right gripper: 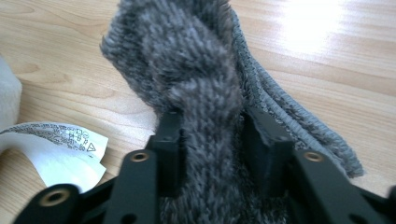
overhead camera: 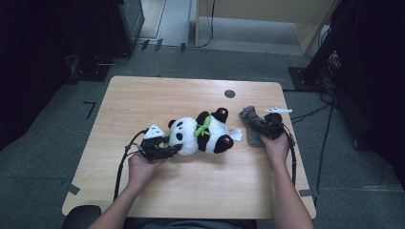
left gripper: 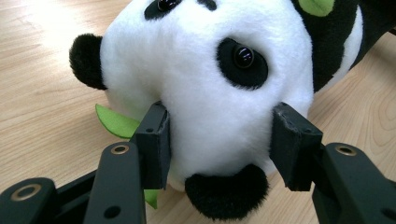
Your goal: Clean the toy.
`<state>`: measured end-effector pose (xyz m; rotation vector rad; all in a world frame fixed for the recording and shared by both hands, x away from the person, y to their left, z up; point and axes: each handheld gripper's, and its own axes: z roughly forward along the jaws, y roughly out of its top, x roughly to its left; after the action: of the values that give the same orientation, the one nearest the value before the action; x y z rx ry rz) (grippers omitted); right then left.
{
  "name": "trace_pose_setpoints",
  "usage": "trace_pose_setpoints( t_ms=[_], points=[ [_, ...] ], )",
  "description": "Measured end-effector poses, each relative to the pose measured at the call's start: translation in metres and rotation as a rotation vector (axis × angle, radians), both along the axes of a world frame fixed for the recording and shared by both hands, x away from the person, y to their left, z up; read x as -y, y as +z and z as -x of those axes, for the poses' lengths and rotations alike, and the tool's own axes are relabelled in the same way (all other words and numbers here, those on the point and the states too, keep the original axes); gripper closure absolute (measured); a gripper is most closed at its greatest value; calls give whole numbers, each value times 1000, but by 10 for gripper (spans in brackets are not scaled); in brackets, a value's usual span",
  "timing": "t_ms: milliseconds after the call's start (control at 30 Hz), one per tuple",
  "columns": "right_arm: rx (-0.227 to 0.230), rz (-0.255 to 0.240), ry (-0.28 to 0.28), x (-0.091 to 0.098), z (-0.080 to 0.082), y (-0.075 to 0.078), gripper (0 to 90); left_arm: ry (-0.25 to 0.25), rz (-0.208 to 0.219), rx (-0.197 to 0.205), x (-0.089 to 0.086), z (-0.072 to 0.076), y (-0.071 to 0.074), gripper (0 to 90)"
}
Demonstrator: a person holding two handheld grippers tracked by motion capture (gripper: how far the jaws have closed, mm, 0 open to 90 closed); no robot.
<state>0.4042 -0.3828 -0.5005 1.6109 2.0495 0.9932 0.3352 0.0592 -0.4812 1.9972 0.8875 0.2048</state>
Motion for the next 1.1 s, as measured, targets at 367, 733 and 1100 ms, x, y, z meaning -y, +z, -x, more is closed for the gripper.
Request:
trace_pose_setpoints(
  t_ms=[367, 733, 1100],
  points=[
    [66, -70, -5, -2, 10, 18, 415, 5, 2, -4, 0, -1, 0, 415],
    [123, -85, 81, -22, 33, 42, 359, 2, -2, -13, 0, -2, 2, 410],
    [183, -119, 177, -45, 59, 63, 365, 6, 0, -31, -1, -8, 7, 456]
  ],
)
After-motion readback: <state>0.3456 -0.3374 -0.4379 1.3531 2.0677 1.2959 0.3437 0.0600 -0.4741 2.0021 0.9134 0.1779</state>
